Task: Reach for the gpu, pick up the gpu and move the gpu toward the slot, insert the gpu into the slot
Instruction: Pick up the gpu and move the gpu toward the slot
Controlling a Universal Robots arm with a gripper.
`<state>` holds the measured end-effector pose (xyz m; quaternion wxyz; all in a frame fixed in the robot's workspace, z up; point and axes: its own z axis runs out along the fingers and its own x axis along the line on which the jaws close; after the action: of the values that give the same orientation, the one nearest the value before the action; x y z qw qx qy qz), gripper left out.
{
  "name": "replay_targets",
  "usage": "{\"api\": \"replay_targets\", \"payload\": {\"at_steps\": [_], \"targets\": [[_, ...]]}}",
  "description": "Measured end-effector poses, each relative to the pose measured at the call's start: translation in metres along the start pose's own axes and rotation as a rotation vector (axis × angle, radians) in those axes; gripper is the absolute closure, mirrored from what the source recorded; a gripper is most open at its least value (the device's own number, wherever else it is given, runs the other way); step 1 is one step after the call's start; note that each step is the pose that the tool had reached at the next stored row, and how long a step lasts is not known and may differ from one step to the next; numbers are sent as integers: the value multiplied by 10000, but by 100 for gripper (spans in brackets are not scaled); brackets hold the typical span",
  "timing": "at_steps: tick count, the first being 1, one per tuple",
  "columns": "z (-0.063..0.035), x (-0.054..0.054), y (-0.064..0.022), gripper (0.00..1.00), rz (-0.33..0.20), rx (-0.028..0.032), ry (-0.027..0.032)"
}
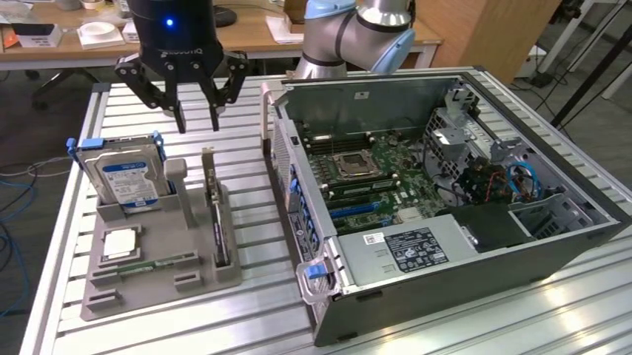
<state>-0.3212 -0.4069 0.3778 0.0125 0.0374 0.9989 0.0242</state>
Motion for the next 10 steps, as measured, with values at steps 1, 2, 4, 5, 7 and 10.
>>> {"api": "replay_targets", "payload": {"at_steps": [1, 2, 4, 5, 7, 10], "targets": [[4, 0, -1, 53, 0, 1, 0], [9, 0, -1, 53, 0, 1, 1], [17, 1, -1, 53, 0, 0, 0], [21, 1, -1, 53, 0, 0, 0], [28, 1, -2, 53, 0, 0, 0], [39, 1, -3, 53, 0, 0, 0]]}}
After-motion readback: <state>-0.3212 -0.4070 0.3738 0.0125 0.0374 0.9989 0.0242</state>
